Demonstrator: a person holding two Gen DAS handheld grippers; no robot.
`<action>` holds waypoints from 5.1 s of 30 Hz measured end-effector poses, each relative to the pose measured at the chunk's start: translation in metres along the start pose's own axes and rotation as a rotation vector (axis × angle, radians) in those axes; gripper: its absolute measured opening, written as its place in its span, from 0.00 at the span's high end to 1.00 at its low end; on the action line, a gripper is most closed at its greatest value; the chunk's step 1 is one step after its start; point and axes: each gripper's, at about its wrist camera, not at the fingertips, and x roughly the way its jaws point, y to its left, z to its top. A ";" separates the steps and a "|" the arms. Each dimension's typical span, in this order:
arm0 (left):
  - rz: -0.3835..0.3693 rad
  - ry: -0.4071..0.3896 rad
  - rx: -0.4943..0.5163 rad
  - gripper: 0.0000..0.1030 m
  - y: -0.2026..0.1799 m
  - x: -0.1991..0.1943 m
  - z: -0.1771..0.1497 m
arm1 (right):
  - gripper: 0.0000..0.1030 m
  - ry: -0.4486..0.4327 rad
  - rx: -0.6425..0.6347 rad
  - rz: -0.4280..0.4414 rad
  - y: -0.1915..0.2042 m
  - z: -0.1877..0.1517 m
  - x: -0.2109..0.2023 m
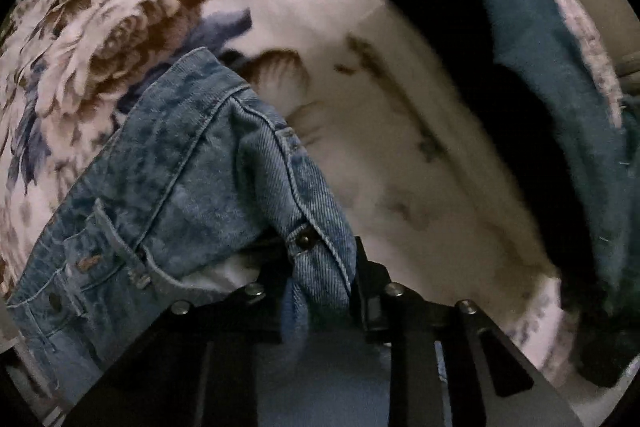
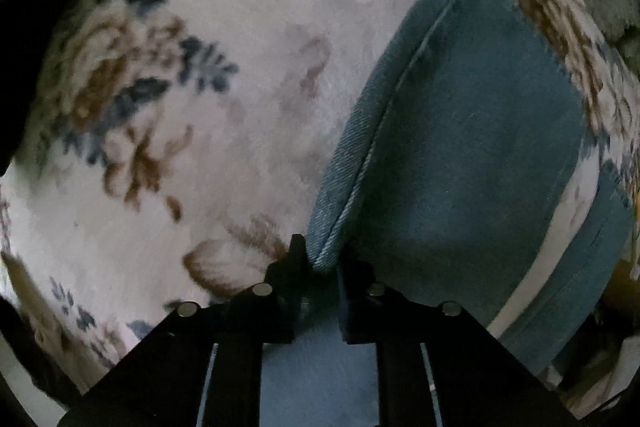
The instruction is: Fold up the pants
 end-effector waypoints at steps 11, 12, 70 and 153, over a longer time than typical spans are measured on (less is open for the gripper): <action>-0.283 -0.029 -0.066 0.82 0.101 -0.106 -0.071 | 0.92 -0.130 -0.028 0.177 -0.065 -0.082 -0.110; -0.314 -0.025 -0.075 0.82 0.116 -0.120 -0.078 | 0.92 -0.135 -0.017 0.191 -0.094 -0.085 -0.116; 0.105 0.021 0.881 0.03 0.012 -0.005 -0.462 | 0.95 -0.364 0.058 0.436 -0.480 -0.090 -0.097; -0.019 -0.157 0.415 0.08 0.196 -0.104 -0.147 | 0.36 0.042 -1.233 0.141 0.029 -0.327 -0.018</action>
